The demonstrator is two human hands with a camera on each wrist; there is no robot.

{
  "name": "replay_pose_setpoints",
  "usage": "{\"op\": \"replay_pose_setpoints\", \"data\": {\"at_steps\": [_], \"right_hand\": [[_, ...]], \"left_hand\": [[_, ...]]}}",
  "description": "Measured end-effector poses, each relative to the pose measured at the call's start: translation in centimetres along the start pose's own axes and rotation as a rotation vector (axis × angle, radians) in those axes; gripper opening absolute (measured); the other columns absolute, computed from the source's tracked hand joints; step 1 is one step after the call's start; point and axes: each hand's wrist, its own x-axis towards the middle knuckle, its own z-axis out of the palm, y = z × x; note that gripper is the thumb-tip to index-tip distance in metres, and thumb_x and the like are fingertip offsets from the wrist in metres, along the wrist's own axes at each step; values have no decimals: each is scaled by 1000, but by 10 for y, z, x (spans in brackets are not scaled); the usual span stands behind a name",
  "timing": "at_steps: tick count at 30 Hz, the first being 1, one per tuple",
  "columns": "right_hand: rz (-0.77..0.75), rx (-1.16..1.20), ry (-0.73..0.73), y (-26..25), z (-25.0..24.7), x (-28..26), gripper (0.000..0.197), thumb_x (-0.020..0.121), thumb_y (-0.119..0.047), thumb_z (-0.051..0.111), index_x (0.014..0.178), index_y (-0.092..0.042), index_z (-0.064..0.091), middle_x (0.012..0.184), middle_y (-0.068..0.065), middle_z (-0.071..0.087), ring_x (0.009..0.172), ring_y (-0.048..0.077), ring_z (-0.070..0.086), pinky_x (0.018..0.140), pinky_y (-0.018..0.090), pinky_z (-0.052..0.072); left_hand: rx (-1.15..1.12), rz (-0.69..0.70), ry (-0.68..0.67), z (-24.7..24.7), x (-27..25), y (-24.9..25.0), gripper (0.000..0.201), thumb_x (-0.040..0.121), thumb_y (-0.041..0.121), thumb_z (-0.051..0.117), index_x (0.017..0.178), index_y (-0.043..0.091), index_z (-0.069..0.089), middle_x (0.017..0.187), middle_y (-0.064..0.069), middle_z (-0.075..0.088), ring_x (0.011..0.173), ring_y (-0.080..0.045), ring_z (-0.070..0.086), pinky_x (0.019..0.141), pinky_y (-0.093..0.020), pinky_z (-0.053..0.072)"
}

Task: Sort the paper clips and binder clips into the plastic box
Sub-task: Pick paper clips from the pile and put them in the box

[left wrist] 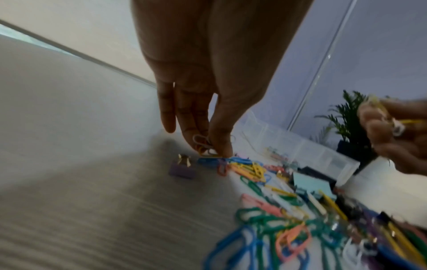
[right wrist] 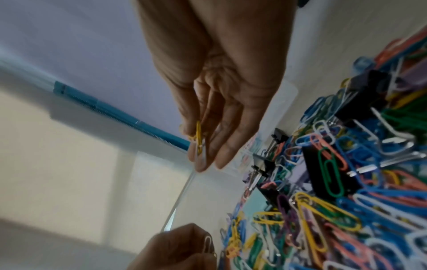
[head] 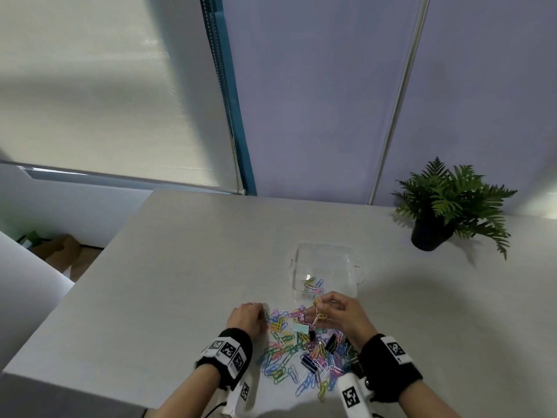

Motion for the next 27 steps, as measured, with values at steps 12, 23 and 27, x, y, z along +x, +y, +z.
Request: {"op": "replay_pose_setpoints", "data": {"at_steps": [12, 23, 27], "right_hand": [[-55, -245, 130, -40, -9, 60, 9, 88, 5, 51, 85, 0, 57, 96, 26, 61, 73, 22, 62, 61, 19, 57], [-519, -1469, -411, 6, 34, 10, 28, 89, 2, 43, 112, -5, 57, 115, 14, 57, 109, 28, 49, 92, 43, 45], [-484, -1687, -635, 30, 56, 5, 51, 82, -6, 62, 129, -4, 43, 132, 24, 47, 123, 35, 39, 101, 49, 36]], "left_hand": [[-838, -1, 0, -35, -1, -23, 31, 86, -14, 46, 69, 11, 48, 64, -8, 56, 36, -2, 55, 47, -16, 53], [-665, 153, 13, -76, 51, 45, 22, 88, -10, 45, 99, -10, 64, 54, 4, 59, 35, 6, 53, 46, -6, 47], [-514, 196, 24, -77, 71, 76, 26, 87, -9, 45, 101, -6, 67, 63, -1, 61, 36, 8, 52, 54, -10, 50]]}}
